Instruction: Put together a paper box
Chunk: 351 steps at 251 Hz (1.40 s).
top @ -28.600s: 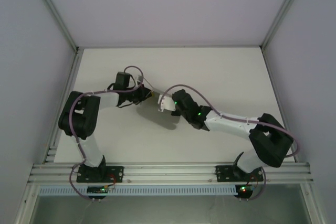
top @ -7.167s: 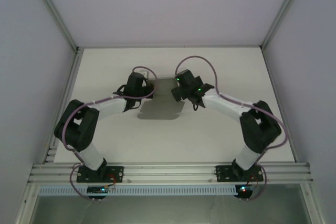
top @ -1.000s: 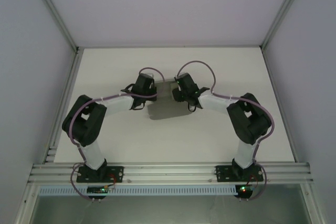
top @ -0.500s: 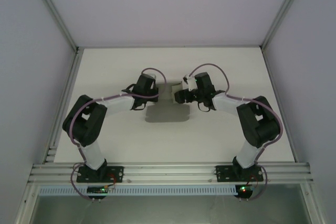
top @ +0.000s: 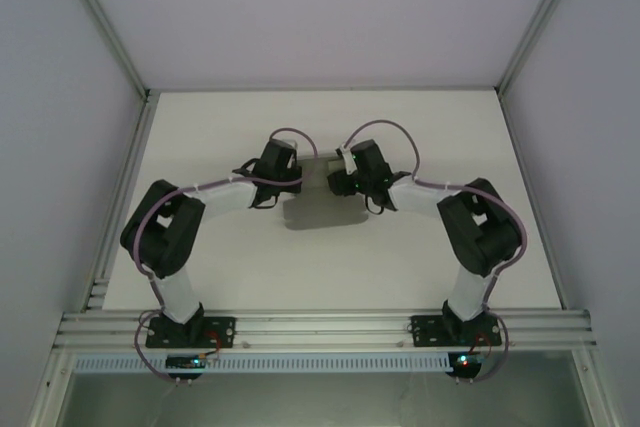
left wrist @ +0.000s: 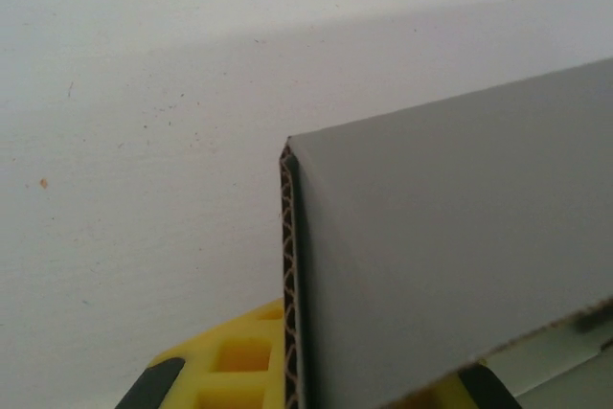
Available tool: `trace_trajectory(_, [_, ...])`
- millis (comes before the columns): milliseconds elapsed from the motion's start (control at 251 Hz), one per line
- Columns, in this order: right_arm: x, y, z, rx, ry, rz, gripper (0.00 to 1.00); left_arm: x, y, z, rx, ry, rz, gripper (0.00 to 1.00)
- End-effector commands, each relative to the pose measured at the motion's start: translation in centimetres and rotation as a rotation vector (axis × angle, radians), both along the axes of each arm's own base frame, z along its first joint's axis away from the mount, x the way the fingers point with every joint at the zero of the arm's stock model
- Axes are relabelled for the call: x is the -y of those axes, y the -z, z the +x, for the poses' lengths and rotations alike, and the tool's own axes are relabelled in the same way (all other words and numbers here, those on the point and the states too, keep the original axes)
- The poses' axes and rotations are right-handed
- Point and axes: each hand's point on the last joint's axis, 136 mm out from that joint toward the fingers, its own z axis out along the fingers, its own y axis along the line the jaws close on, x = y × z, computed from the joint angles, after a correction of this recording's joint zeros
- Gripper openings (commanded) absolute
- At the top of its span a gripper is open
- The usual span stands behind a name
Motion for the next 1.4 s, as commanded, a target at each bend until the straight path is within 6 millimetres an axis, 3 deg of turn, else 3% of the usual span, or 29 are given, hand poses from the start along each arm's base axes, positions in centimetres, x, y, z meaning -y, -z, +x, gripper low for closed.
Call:
trace_trajectory(0, [0.2,1.9,0.8,-0.01,0.05,-0.036,0.39,3.5,-1.0,-1.2,-0.017,0.131,-0.09,0.0])
trace_trajectory(180, [3.4,2.9,2.0,-0.009,0.22,-0.119,0.24,3.7,-1.0,-1.3,-0.014,0.143,-0.096,0.0])
trace_trajectory(251, [3.6,3.4,2.0,-0.018,0.225,-0.132,0.21,3.9,-0.9,-1.3,-0.017,0.147,-0.097,0.0])
trace_trajectory(323, [3.4,3.8,1.9,-0.027,0.217,-0.126,0.13,4.0,-0.8,-1.3,-0.023,0.149,-0.096,0.0])
trace_trajectory(447, [4.3,4.3,2.3,-0.021,0.266,-0.153,0.1,3.9,-0.8,-1.3,-0.023,0.145,-0.095,0.0])
trace_trajectory(623, [9.2,4.2,2.7,-0.035,0.547,-0.37,0.08,3.6,-1.0,-1.4,-0.02,0.128,-0.091,0.0])
trace_trajectory(722, [9.6,3.9,2.2,-0.007,0.569,-0.448,0.08,3.4,-0.7,-1.5,-0.024,0.123,-0.085,0.0])
trace_trajectory(822, [9.1,3.0,2.3,0.021,0.573,-0.446,0.15,3.4,-0.7,-1.4,-0.025,0.118,-0.081,0.0])
trace_trajectory(906, [6.8,2.8,2.2,0.044,0.45,-0.377,0.23,3.4,-0.6,-1.3,-0.027,0.118,-0.081,0.0])
trace_trajectory(1014, [5.7,1.8,2.0,0.037,0.374,-0.244,0.3,3.3,-0.4,-1.3,-0.029,0.113,-0.072,0.0])
trace_trajectory(1110, [4.5,0.1,1.3,0.031,0.263,-0.091,0.49,3.2,-0.5,-1.3,-0.027,0.108,-0.073,0.0])
trace_trajectory(1161, [4.3,-1.1,0.8,0.041,0.218,-0.028,0.54,3.0,-0.5,-1.2,-0.025,0.1,-0.07,0.0])
trace_trajectory(1265, [6.3,-3.7,0.0,0.079,0.223,0.015,0.6,2.9,-0.5,-1.0,-0.018,0.09,-0.071,0.0])
trace_trajectory(1397, [8.5,-5.3,-1.5,0.041,0.142,0.147,0.75,2.7,-0.4,-0.8,-0.013,0.097,-0.073,0.0])
